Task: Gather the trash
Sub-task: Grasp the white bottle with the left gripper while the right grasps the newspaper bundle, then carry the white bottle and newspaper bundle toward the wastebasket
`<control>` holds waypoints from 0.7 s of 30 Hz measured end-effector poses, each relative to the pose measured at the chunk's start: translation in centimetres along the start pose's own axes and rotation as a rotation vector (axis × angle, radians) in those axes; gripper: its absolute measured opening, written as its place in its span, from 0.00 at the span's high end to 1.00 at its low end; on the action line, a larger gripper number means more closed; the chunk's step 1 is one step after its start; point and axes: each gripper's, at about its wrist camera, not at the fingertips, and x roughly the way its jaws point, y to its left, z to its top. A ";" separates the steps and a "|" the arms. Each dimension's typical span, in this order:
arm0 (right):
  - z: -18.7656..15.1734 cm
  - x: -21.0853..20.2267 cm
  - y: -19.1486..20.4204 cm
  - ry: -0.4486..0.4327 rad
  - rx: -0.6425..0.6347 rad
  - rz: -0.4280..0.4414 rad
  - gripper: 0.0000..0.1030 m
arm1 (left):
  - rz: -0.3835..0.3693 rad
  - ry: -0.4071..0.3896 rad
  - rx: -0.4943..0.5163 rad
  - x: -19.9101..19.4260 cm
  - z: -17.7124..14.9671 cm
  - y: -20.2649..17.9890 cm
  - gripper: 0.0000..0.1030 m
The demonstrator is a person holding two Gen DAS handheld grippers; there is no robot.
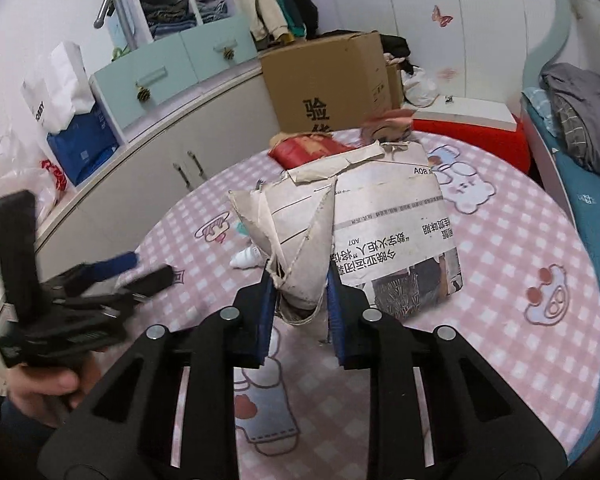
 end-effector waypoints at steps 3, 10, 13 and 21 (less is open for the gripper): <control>0.0 -0.1 -0.5 0.003 0.011 -0.005 0.77 | -0.047 0.059 0.037 3.2 0.6 -1.4 0.16; 0.0 -0.2 -1.6 -0.006 0.043 -0.013 0.77 | -0.091 0.101 0.084 7.3 2.6 -3.7 0.23; 0.0 -0.3 -1.8 -0.009 0.047 -0.016 0.77 | -0.104 0.128 0.103 7.9 2.7 -4.1 0.53; 0.2 -0.5 -1.0 -0.019 0.036 0.006 0.77 | -0.179 0.144 0.043 6.4 1.3 -2.4 0.82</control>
